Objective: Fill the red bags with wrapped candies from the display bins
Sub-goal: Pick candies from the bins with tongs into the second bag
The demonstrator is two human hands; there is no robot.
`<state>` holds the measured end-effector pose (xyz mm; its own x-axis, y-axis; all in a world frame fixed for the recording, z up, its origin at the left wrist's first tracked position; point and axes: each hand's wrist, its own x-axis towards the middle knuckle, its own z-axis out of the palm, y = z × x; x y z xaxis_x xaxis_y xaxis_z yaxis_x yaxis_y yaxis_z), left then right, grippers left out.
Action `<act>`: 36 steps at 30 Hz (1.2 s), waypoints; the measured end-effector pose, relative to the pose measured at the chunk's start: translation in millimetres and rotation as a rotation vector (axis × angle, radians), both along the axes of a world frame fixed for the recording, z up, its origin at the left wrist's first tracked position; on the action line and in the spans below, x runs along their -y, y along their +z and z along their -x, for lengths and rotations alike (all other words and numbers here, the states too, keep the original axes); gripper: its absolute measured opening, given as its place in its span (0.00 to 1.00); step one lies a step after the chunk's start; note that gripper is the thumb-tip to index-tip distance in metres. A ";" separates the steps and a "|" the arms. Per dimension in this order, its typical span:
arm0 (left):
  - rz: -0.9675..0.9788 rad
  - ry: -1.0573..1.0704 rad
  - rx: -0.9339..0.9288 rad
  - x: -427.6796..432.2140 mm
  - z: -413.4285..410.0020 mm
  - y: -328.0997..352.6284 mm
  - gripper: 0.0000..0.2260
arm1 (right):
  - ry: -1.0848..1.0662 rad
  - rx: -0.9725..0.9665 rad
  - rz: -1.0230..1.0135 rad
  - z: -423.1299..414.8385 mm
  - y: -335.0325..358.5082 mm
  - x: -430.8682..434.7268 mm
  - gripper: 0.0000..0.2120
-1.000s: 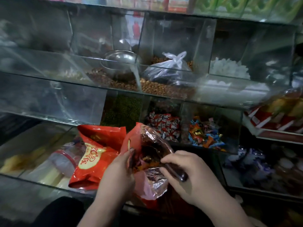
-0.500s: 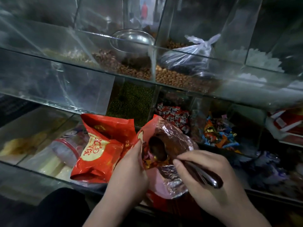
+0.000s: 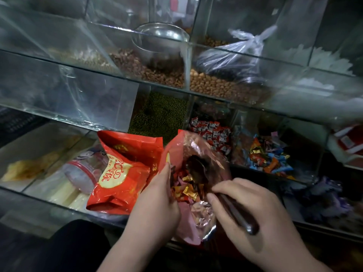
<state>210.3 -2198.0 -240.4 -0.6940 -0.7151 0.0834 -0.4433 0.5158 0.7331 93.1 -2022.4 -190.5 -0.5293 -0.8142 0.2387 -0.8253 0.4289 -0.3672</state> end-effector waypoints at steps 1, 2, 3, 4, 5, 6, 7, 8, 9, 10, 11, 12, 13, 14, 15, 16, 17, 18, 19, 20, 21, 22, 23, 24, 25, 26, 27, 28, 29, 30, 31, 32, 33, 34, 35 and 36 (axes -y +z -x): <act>-0.004 -0.020 -0.028 0.7 2.4 -5.0 0.38 | 0.061 0.003 0.079 -1.7 4.3 12.0 0.09; -0.015 -0.032 -0.024 0.9 3.7 -8.5 0.38 | 0.054 0.049 0.035 -7.1 1.7 18.1 0.10; -0.018 -0.044 -0.025 -1.5 4.8 -6.6 0.38 | 0.064 0.061 0.015 -4.2 -11.2 19.5 0.11; -0.031 -0.061 -0.027 -2.8 5.5 -6.5 0.38 | 0.022 0.076 0.019 1.4 -16.5 21.4 0.11; -0.036 -0.067 -0.043 -3.1 6.7 -8.0 0.38 | -0.015 0.106 0.023 8.0 -20.3 26.2 0.12; -0.052 -0.078 -0.059 -3.5 6.9 -10.6 0.38 | -0.060 0.170 0.034 12.2 -22.0 28.5 0.13; -0.050 -0.090 -0.062 -5.5 6.3 -10.6 0.39 | -0.075 0.224 0.075 12.3 -28.0 32.1 0.14; -0.056 -0.100 -0.056 -7.1 5.8 -10.6 0.39 | -0.099 0.291 0.095 10.8 -31.9 34.7 0.15; -0.054 -0.102 -0.061 -8.0 5.8 -11.1 0.40 | -0.122 0.345 0.142 11.4 -34.7 36.9 0.14; -0.061 -0.100 -0.062 -7.7 5.0 -11.3 0.39 | -0.147 0.370 0.170 13.1 -34.6 37.5 0.14; -0.065 -0.094 -0.063 -6.5 5.0 -12.2 0.40 | -0.166 0.400 0.190 15.8 -35.6 36.5 0.13; -0.075 -0.082 -0.056 -5.5 4.4 -11.8 0.40 | -0.196 0.433 0.202 17.0 -33.8 36.2 0.13; -0.077 -0.075 -0.049 -4.0 4.5 -12.2 0.40 | -0.234 0.465 0.218 17.0 -33.3 37.3 0.12; -0.094 -0.070 -0.050 -3.1 5.0 -13.0 0.40 | -0.273 0.496 0.231 16.0 -33.0 39.6 0.11; -0.117 -0.079 -0.049 -2.4 5.7 -14.6 0.40 | -0.305 0.517 0.239 16.3 -35.8 43.3 0.12; -0.145 -0.083 -0.052 -2.2 6.4 -15.3 0.40 | -0.339 0.545 0.233 16.5 -37.4 47.3 0.13; -0.160 -0.085 -0.047 -2.6 7.2 -15.3 0.40 | -0.371 0.567 0.239 16.6 -38.8 50.3 0.13; -0.162 -0.082 -0.043 -2.8 7.5 -15.1 0.40 | -0.398 0.586 0.257 16.7 -38.7 51.9 0.13; -0.157 -0.076 -0.043 -2.7 7.0 -14.7 0.40 | -0.425 0.602 0.283 17.1 -38.8 51.7 0.12; -0.161 -0.067 -0.047 -2.4 5.7 -13.8 0.40 | -0.448 0.619 0.322 17.6 -38.3 48.3 0.11; -0.171 -0.060 -0.054 -2.1 3.9 -12.3 0.40 | -0.473 0.645 0.378 18.5 -38.1 43.4 0.11; -0.176 -0.054 -0.065 -1.5 2.3 -11.6 0.40 | -0.502 0.682 0.438 19.7 -37.6 37.8 0.11; -0.176 -0.048 -0.073 -0.8 1.3 -10.9 0.40 | -0.528 0.721 0.494 20.6 -37.1 32.7 0.12; -0.172 -0.043 -0.076 0.0 1.0 -9.8 0.40 | -0.543 0.756 0.531 20.9 -37.1 28.5 0.13; -0.170 -0.042 -0.074 0.3 1.0 -8.3 0.40 | -0.549 0.789 0.561 20.4 -37.7 25.7 0.14; -0.165 -0.046 -0.072 0.0 1.1 -7.2 0.40 | -0.553 0.817 0.586 19.5 -38.3 23.3 0.14; -0.157 -0.053 -0.066 -1.1 1.2 -5.9 0.40 | -0.556 0.834 0.609 18.5 -39.3 21.1 0.14; -0.145 -0.060 -0.057 -2.5 1.0 -4.8 0.39 | -0.560 0.836 0.625 17.6 -39.7 19.0 0.14; -0.133 -0.064 -0.049 -4.2 0.5 -4.0 0.39 | -0.566 0.827 0.633 16.7 -39.6 16.8 0.15; -0.124 -0.065 -0.044 -5.4 0.2 -3.7 0.39 | -0.569 0.818 0.632 16.2 -39.1 14.8 0.15; -0.116 -0.064 -0.040 -6.2 0.0 -3.5 0.38 | -0.574 0.816 0.633 15.9 -38.4 13.0 0.16; -0.106 -0.062 -0.035 -5.9 0.1 -3.8 0.38 | -0.582 0.824 0.645 16.3 -38.1 11.4 0.17; -0.095 -0.059 -0.031 -5.2 0.5 -3.9 0.38 | -0.592 0.841 0.669 17.3 -38.0 9.7 0.18; -0.088 -0.056 -0.029 -4.1 0.7 -4.2 0.38 | -0.601 0.862 0.697 18.4 -37.5 8.2 0.18; -0.084 -0.051 -0.030 -2.9 0.8 -4.2 0.38 | -0.605 0.878 0.721 19.4 -36.3 6.7 0.17; -0.080 -0.045 -0.032 -2.2 0.7 -3.9 0.39 | -0.602 0.889 0.741 20.1 -34.9 4.8 0.17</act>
